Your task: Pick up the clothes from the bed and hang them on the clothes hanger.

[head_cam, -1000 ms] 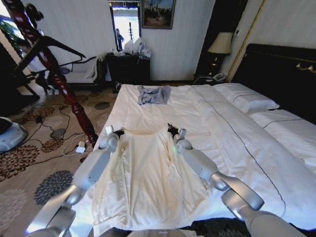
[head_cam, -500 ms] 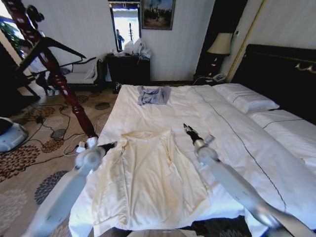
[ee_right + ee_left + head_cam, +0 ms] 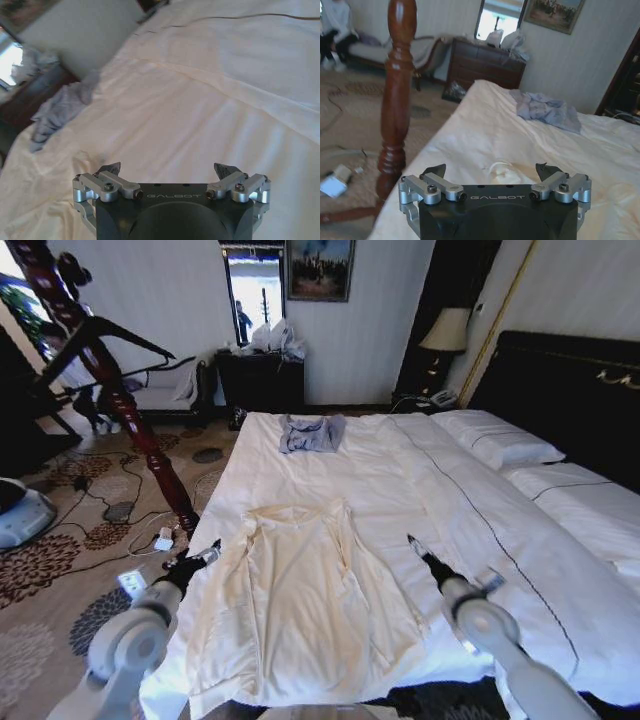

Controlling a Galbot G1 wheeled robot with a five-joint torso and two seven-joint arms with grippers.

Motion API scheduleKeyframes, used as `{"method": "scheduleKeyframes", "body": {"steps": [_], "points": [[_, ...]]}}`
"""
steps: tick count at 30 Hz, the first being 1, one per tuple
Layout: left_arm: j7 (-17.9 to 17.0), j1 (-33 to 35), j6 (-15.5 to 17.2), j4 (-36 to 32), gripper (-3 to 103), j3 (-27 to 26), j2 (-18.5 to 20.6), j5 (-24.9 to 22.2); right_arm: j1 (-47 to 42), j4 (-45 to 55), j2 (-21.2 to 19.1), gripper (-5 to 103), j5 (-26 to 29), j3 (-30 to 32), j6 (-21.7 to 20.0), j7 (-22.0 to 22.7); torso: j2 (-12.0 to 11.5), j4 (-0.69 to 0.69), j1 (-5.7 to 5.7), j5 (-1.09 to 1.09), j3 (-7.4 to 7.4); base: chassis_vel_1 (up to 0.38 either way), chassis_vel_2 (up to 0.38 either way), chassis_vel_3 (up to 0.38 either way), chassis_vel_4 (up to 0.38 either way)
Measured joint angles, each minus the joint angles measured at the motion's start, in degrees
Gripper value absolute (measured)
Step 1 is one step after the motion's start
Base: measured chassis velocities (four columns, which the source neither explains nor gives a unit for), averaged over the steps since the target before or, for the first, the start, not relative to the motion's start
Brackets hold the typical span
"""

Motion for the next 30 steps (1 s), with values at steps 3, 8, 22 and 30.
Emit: {"method": "scheduleKeyframes", "body": {"steps": [3, 8, 22, 30], "points": [[0.5, 1.7, -0.5, -0.4, 100, 0.5, -1.9, 4.1, -1.8, 1.4, 1.1, 100, -0.1, 0.9, -0.3, 1.2, 0.0, 0.01, 0.00, -0.01, 0.00, 0.000, 0.000, 0.000, 0.000], [0.5, 3.2, -4.2, 1.4, 100, -0.6, -5.0, 8.8, -1.4, 1.6, 3.1, 100, -5.3, -1.0, 0.8, 0.2, 0.0, 0.02, 0.01, -0.01, 0.01, 0.000, 0.000, 0.000, 0.000], [0.0, 8.1, -14.9, 3.0, 100, -4.5, -10.2, 13.8, 0.0, 1.4, 11.5, 100, -39.7, -0.2, 20.9, -22.0, 0.0, 0.02, 0.01, -0.01, 0.01, 0.000, 0.000, 0.000, 0.000], [5.1, 8.5, -24.5, 3.2, 100, -2.5, -14.0, 22.3, 0.8, -2.0, 13.6, 100, -58.0, 6.1, 30.7, -25.4, 0.0, 0.01, 0.01, 0.01, 0.01, 0.000, 0.000, 0.000, 0.000]]}}
